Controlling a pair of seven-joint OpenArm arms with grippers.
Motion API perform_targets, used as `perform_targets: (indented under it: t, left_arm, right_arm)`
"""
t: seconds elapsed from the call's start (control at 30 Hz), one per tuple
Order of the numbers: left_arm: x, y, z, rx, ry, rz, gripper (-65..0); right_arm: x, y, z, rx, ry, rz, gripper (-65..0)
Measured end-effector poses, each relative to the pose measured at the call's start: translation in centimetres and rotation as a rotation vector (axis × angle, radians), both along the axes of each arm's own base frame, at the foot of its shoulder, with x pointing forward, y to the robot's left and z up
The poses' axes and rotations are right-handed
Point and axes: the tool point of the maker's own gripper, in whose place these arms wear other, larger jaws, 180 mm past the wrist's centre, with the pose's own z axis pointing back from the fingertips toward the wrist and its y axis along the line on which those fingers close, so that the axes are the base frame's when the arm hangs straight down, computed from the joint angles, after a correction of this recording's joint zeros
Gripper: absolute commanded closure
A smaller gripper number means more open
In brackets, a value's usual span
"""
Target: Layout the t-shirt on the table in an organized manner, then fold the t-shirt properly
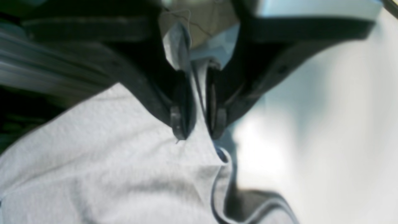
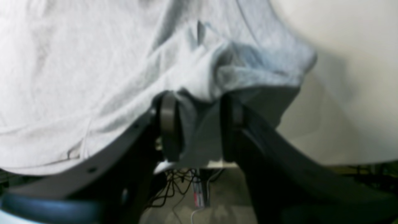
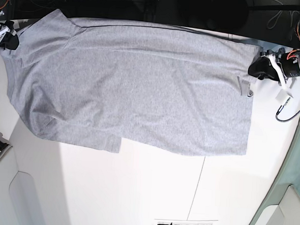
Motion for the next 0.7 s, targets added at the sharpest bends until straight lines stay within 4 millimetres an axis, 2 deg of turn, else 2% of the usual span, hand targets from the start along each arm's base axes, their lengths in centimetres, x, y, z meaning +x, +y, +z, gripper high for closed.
perform_targets:
  t: [0.07, 0.17, 0.23, 0.33, 0.4, 0.6, 0.7]
  left_arm:
    - [0.9, 0.0, 0.5, 0.002, -0.022, -0.002, -22.9]
    - [2.1, -0.4, 1.6, 0.007, -0.063, -0.022, -30.5]
    - [2.7, -0.8, 2.4, 0.009, -0.091, -0.037, -30.6]
    - [3.3, -1.3, 3.2, 0.010, -0.120, -0.054, -30.6]
    - [3.7, -1.4, 3.6, 0.011, -0.135, -0.060, -30.6]
    - [6.6, -1.5, 5.7, 0.007, -0.216, -0.058, -30.6]
    - [7.2, -1.5, 6.0, 0.016, -0.225, -0.063, -34.1]
  right_arm:
    - [0.5, 0.0, 0.2, 0.000, -0.011, 0.000, -22.6]
    - [0.6, -0.4, 0.5, -0.006, -0.019, -0.010, -31.4]
    - [0.5, -0.8, 0.6, -0.016, -0.018, -0.018, -34.8]
    - [1.5, -1.5, 1.3, -0.032, -0.052, -0.036, -34.7]
    - [3.2, -2.2, 2.3, -0.055, -0.112, -0.066, -34.7]
    - [9.3, -5.3, 5.5, -0.192, -0.241, -0.153, -34.7]
    - [12.8, -6.3, 5.4, -0.245, -0.226, -0.149, -34.7]
